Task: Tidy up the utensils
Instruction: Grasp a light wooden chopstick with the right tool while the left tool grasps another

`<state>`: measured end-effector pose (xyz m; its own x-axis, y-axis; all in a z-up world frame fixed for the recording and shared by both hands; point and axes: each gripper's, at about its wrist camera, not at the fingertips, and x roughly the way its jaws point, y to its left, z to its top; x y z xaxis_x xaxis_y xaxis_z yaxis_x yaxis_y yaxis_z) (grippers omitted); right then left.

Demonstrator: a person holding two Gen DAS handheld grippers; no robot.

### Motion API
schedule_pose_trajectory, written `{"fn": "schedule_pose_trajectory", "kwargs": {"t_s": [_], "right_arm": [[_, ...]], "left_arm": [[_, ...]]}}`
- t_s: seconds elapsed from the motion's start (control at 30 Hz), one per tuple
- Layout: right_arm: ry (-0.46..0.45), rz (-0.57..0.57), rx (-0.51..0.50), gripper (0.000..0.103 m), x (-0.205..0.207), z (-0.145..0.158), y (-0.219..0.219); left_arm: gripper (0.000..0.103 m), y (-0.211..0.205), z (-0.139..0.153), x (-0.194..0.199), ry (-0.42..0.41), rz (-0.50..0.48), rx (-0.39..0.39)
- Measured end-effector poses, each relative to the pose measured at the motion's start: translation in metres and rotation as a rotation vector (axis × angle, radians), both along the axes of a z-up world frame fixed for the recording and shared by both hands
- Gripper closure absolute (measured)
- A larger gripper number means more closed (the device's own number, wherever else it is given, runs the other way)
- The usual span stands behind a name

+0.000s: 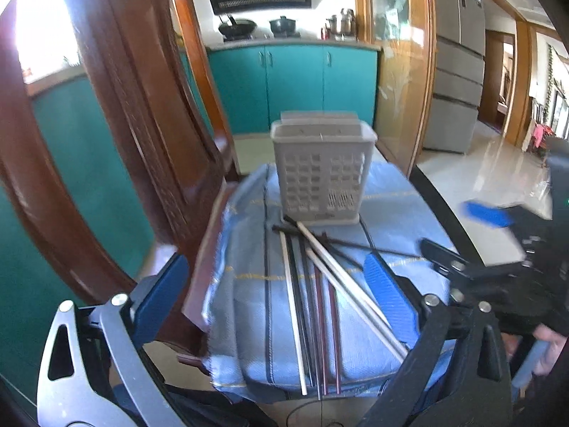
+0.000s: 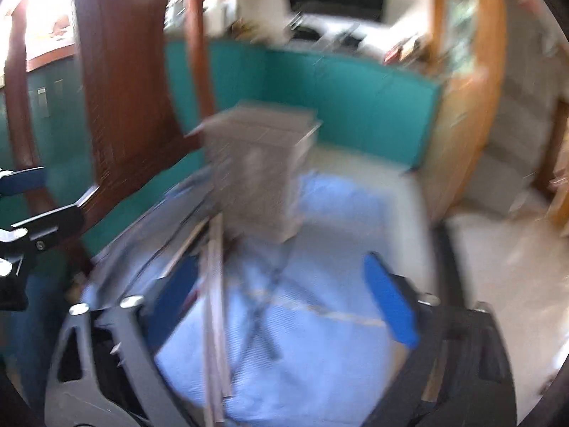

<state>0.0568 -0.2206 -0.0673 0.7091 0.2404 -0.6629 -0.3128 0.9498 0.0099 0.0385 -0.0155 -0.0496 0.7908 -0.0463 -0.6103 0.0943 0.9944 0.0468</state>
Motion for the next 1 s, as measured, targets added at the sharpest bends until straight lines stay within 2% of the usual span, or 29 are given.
{"fn": "schedule_pose_trajectory", "kwargs": {"t_s": [0.03, 0.1, 0.13, 0.17, 0.2, 0.3, 0.4, 0.43, 0.47, 0.5, 0.67, 0.73, 0.8, 0.87, 0.97, 1.0], "right_arm": [[0.049, 0.030, 0.024, 0.051, 0.011, -0.011, 0.003], [0.151, 0.086, 0.038, 0.066, 0.030, -0.031, 0.015], [0.192, 0.128, 0.048, 0.070, 0.040, -0.040, 0.024], [0.221, 0.147, 0.054, 0.071, 0.049, -0.048, 0.031], [0.251, 0.158, 0.042, 0.072, 0.059, -0.055, 0.038], [0.319, 0.196, 0.047, 0.072, 0.078, -0.069, 0.050], [0.371, 0.217, 0.063, 0.072, 0.091, -0.078, 0.056], [0.383, 0.208, 0.060, 0.078, 0.094, -0.081, 0.057], [0.402, 0.200, 0.087, 0.084, 0.097, -0.084, 0.054], [0.428, 0.195, 0.118, 0.096, 0.100, -0.086, 0.051], [0.490, 0.110, 0.261, 0.097, 0.101, -0.092, 0.022], [0.516, 0.075, 0.341, 0.097, 0.097, -0.092, 0.007], [0.514, 0.055, 0.422, 0.097, 0.088, -0.089, -0.009], [0.476, 0.032, 0.436, 0.097, 0.080, -0.083, -0.021], [0.426, -0.016, 0.376, 0.097, 0.075, -0.072, -0.035], [0.414, -0.039, 0.338, 0.097, 0.079, -0.072, -0.034]], "left_arm": [[0.021, 0.000, -0.007, 0.004, 0.017, -0.007, -0.002], [0.037, 0.000, -0.018, 0.013, 0.057, -0.011, -0.002], [0.049, 0.001, -0.023, 0.018, 0.073, -0.014, -0.005], [0.055, 0.001, -0.027, 0.023, 0.087, -0.021, -0.011], [0.057, 0.002, -0.032, 0.032, 0.102, -0.029, -0.023], [0.058, 0.005, -0.041, 0.057, 0.144, -0.037, -0.044], [0.058, 0.004, -0.054, 0.087, 0.185, -0.048, -0.026], [0.058, 0.003, -0.058, 0.097, 0.200, -0.056, -0.020], [0.058, 0.001, -0.063, 0.107, 0.215, -0.058, -0.013], [0.058, 0.000, -0.068, 0.120, 0.240, -0.067, -0.008], [0.058, -0.002, -0.082, 0.153, 0.291, -0.075, 0.001], [0.058, 0.002, -0.089, 0.156, 0.312, -0.062, -0.036], [0.058, 0.004, -0.096, 0.157, 0.347, -0.060, -0.084], [0.058, 0.003, -0.100, 0.153, 0.360, -0.064, -0.094], [0.060, -0.003, -0.108, 0.148, 0.389, -0.070, -0.073], [0.066, -0.004, -0.111, 0.147, 0.401, -0.066, -0.068]]}}
